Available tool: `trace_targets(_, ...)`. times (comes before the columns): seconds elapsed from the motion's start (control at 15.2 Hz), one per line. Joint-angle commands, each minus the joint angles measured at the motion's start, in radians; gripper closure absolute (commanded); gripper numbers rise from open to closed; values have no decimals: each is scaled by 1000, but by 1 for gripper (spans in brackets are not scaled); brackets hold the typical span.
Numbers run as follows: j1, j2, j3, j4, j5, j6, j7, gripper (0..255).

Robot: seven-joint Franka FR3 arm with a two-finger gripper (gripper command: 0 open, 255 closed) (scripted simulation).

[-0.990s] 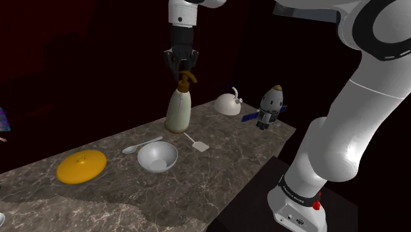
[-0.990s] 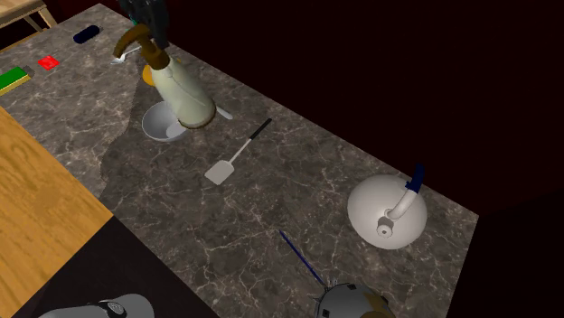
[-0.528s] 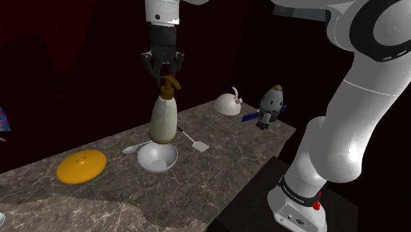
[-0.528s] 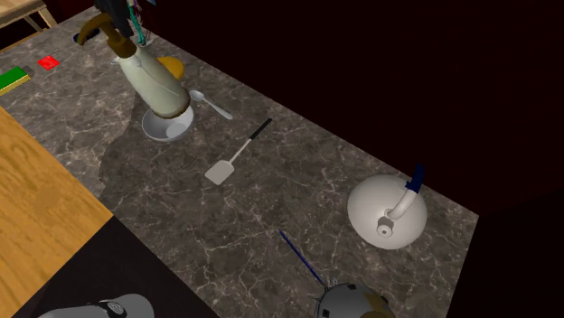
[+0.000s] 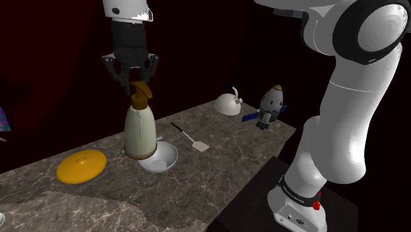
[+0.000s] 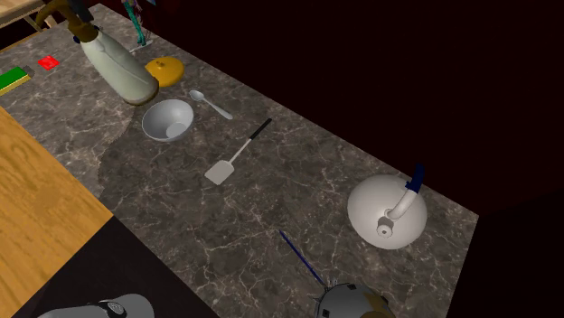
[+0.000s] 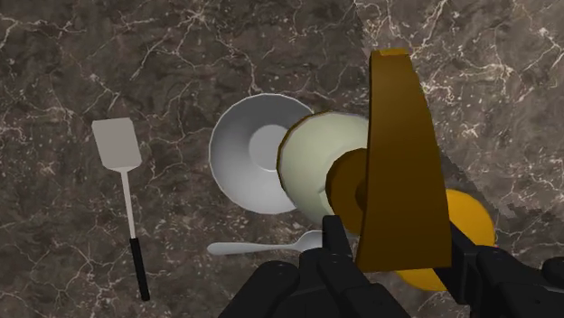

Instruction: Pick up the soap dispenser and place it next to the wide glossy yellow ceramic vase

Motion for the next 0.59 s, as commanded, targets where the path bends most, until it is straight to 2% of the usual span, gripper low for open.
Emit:
trace_targets(0.0,30,41,18,50,-10,-7,48,255)
trace_targets(0.4,135,218,57,295,-59,-77,178,255)
trace_targets(0.53,132,209,56,254,-56,-45,177,255)
